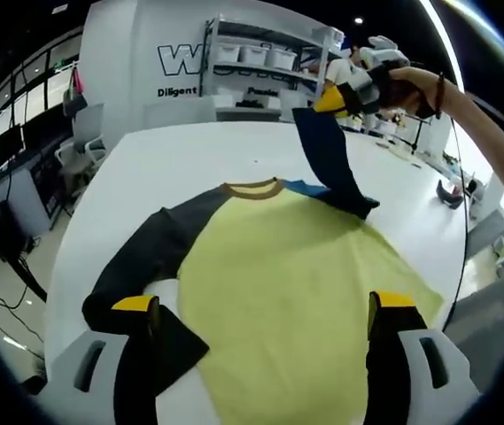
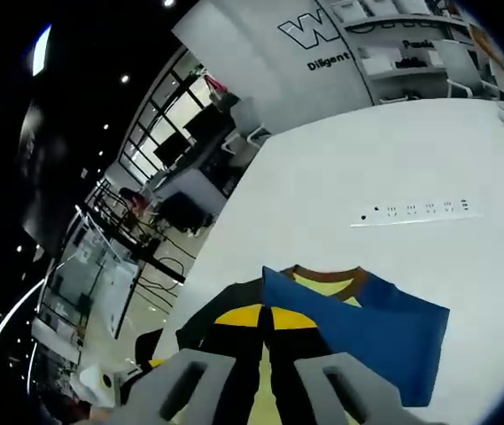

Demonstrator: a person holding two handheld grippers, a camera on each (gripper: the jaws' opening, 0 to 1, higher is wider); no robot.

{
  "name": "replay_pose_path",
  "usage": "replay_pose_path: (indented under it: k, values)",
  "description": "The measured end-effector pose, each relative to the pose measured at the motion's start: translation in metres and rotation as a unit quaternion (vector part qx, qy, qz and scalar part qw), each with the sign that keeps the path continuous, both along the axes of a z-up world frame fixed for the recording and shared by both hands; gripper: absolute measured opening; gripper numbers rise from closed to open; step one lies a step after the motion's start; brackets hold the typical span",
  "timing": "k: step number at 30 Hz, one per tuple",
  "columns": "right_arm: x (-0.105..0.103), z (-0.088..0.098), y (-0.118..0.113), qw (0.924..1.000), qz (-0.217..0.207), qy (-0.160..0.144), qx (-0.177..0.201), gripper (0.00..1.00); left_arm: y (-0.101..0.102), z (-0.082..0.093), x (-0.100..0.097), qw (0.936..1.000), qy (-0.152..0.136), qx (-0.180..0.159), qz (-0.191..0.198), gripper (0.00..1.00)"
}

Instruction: Fold the garment on the visible template until the final outline fits inside the template.

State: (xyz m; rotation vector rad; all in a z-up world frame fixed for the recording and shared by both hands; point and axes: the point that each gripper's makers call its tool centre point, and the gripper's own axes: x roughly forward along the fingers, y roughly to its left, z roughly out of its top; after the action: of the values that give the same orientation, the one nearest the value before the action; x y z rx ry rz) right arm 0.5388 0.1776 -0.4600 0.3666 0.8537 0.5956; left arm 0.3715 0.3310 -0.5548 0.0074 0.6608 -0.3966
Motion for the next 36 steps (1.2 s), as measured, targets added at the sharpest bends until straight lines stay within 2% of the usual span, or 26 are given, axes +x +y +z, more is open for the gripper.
replay_pose_path:
  k: [11, 12, 14, 15, 18, 20, 25, 29, 32, 36]
  values:
    - [0.000, -0.017, 0.049, 0.9996, 0.011, 0.015, 0.020, 0.00, 0.007, 0.001, -0.006, 0.9999, 0.002, -0.006, 0.010, 0.99]
    - [-0.002, -0.023, 0.058, 0.9995, 0.015, 0.022, 0.019, 0.00, 0.009, 0.001, -0.006, 0.9999, 0.003, -0.005, 0.013, 0.99]
    - [-0.002, -0.026, 0.061, 0.9994, 0.016, 0.025, 0.018, 0.00, 0.010, 0.000, -0.006, 0.9999, 0.002, -0.002, 0.015, 0.99]
    - [-0.001, -0.037, 0.069, 0.9992, 0.016, 0.032, 0.016, 0.00, 0.013, 0.000, -0.007, 0.9998, 0.003, -0.001, 0.018, 0.99]
    - [-0.004, -0.051, 0.084, 0.9987, 0.021, 0.044, 0.018, 0.00, 0.015, 0.001, -0.007, 0.9997, 0.001, -0.004, 0.025, 0.99]
    - [-0.006, -0.056, 0.089, 0.9985, 0.025, 0.046, 0.015, 0.00, 0.017, 0.001, -0.007, 0.9997, 0.001, -0.003, 0.025, 0.99]
    - [-0.016, -0.081, 0.103, 0.9963, 0.075, 0.024, -0.034, 0.00, 0.023, -0.001, -0.010, 0.9995, 0.005, -0.003, 0.032, 0.99]
    - [-0.018, -0.094, 0.114, 0.9959, 0.082, 0.023, -0.033, 0.00, 0.025, -0.002, -0.010, 0.9993, 0.007, -0.002, 0.036, 0.99]
    - [-0.021, -0.105, 0.121, 0.9958, 0.081, 0.033, -0.029, 0.00, 0.025, -0.001, -0.008, 0.9993, 0.005, -0.004, 0.037, 0.99]
    - [-0.022, -0.111, 0.131, 0.9954, 0.091, 0.028, -0.012, 0.00, 0.023, -0.002, -0.006, 0.9995, 0.005, -0.002, 0.032, 0.99]
